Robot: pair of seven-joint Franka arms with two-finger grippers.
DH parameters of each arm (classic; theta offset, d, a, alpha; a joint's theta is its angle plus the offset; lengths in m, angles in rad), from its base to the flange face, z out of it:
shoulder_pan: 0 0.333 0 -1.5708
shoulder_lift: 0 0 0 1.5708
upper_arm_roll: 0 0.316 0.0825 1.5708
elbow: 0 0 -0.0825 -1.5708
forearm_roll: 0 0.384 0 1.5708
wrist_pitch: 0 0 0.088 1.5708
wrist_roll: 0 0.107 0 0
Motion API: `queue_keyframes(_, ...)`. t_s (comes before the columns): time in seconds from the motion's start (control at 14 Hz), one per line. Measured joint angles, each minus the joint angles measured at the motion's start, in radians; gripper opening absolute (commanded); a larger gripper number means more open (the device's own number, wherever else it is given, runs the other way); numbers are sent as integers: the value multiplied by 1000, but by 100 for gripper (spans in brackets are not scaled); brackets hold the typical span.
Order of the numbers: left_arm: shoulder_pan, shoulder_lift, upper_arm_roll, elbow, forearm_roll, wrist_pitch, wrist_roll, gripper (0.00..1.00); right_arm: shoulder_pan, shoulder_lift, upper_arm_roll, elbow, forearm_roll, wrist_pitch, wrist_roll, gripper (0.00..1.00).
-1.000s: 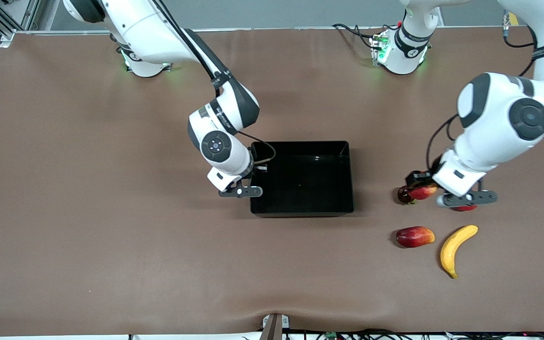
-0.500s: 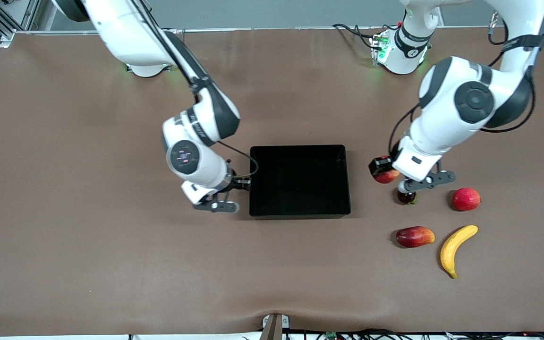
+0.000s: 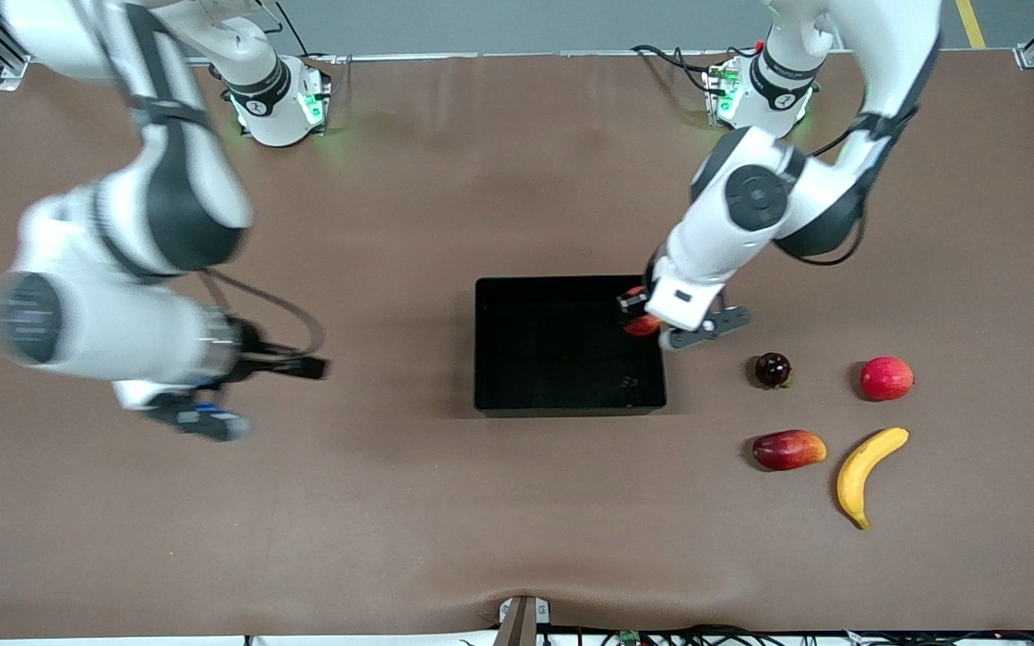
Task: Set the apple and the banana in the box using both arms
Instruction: 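Carry the apple with the left gripper while the right gripper retracts, then lower the apple into the black box and open the left gripper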
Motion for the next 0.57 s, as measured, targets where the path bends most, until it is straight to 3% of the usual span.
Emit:
queue_keyframes(0.29,-21,110,1,0,53,55,-22,0,-80,-140,-1,4,-75,-129,-22,100)
queue_keyframes(0.57,-29,187,1,11,151,64,-75,0,-183,-255,-3,-37,-108,-157,-229,100)
